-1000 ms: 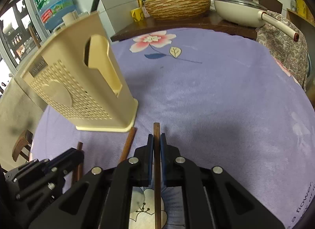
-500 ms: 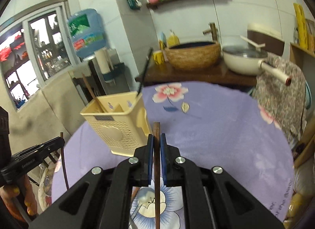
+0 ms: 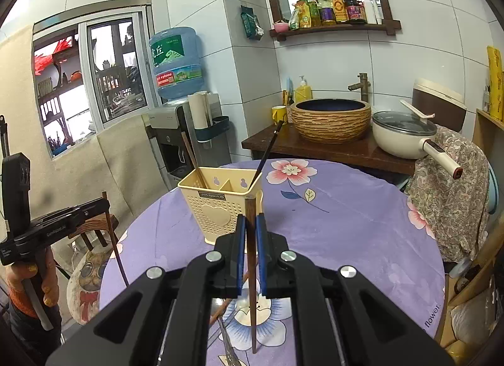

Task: Organize utensils
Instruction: 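Lift the chopsticks and insert them into the cream holder with both tools, then open both tools to release the chopsticks and withdraw, then grasp a wooden chopstick with the right tool while the left tool grasps another, then lift the wooden chopstick and wooden-handled spoon and lower them into the cream holder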

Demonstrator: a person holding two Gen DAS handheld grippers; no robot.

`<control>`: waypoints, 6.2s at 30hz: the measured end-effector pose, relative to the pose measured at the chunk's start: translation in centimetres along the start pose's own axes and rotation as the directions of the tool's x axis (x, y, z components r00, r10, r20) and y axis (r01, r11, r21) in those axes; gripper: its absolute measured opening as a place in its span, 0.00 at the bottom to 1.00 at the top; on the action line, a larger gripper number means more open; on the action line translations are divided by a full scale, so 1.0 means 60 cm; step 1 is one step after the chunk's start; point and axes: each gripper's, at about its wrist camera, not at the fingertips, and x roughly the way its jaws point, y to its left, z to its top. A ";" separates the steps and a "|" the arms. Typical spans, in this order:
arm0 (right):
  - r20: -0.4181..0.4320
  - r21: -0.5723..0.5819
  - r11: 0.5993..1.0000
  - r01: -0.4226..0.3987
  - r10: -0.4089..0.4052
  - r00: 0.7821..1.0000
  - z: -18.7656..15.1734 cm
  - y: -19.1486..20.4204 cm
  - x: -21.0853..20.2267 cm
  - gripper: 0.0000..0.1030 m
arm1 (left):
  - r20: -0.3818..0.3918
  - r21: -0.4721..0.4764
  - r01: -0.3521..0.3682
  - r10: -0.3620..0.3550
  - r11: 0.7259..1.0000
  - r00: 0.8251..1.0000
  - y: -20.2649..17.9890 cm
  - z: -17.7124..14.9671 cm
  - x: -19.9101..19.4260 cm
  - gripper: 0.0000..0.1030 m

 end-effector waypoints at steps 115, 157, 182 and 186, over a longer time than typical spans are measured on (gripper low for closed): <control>-0.335 0.019 0.985 0.173 -0.157 0.929 -0.172 0.040 0.238 0.60 | -0.438 0.086 -0.029 0.064 0.996 0.897 -0.050 -0.250 0.188 0.27; -0.427 0.367 0.909 0.195 -0.022 0.904 -0.144 -0.018 0.368 0.07 | -0.432 0.001 -0.013 0.013 1.000 0.902 -0.029 -0.237 0.211 0.19; -0.109 0.152 0.978 -0.141 0.158 0.981 -0.037 0.067 0.102 0.07 | -0.210 -0.037 0.018 -0.025 0.999 0.977 -0.002 -0.132 0.076 0.15; -0.080 0.072 0.987 -0.146 0.151 0.985 -0.037 0.081 0.063 0.07 | -0.158 -0.029 0.011 -0.016 1.000 0.987 0.002 -0.118 0.037 0.15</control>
